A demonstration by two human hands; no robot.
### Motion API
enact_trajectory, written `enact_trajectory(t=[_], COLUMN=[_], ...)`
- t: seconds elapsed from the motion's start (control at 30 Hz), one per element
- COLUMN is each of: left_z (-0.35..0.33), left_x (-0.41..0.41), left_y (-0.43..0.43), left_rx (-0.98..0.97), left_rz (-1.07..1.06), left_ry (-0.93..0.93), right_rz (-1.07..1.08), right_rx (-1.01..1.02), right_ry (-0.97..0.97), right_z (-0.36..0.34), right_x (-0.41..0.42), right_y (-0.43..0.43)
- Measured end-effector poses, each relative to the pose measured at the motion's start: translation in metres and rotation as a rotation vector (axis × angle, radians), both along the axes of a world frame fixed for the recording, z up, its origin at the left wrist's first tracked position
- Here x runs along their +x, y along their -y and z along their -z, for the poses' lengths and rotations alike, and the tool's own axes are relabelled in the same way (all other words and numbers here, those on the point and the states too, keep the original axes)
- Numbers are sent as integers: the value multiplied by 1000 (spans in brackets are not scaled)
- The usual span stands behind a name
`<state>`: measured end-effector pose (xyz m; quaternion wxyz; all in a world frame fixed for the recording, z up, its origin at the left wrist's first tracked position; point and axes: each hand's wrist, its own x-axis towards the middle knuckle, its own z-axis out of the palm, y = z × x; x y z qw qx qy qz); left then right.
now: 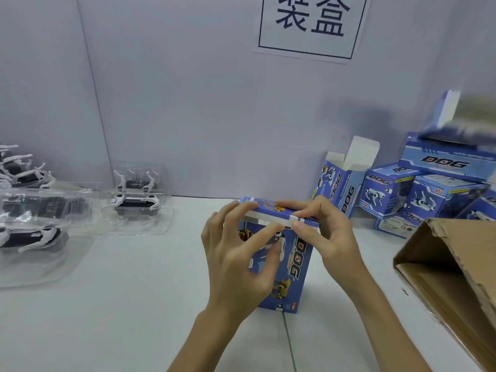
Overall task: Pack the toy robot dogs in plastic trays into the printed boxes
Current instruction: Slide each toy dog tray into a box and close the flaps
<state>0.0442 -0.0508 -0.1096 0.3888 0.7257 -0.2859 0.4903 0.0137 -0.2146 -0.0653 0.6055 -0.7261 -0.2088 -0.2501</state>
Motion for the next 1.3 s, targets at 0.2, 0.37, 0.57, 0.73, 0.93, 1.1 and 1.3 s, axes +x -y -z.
enact_trajectory(t=[0.2, 0.37, 0.57, 0.73, 0.93, 1.1, 1.3], left_z=[0, -3, -4, -7, -7, -7, -7], left_x=[1, 1, -3, -3, -7, -6, -5], left_y=[0, -3, -2, -5, 2, -1, -4], left_rx=[41, -2, 0, 2, 64, 67, 32], left_rz=[-61, 73, 62, 39, 35, 100, 88], left_ry=[28, 15, 8, 9, -72, -91, -65], right_rz=[-7, 0, 37, 9, 17, 47, 51], right_rx=[58, 67, -4, -22, -95, -72, -44], right_ry=[8, -31, 5, -37, -87, -56, -16], right_z=[-2, -6, -6, 4, 3, 3, 8], right_x=[1, -1, 2, -3, -8, -5, -4], right_y=[-4, 1, 6, 18, 17, 15, 19])
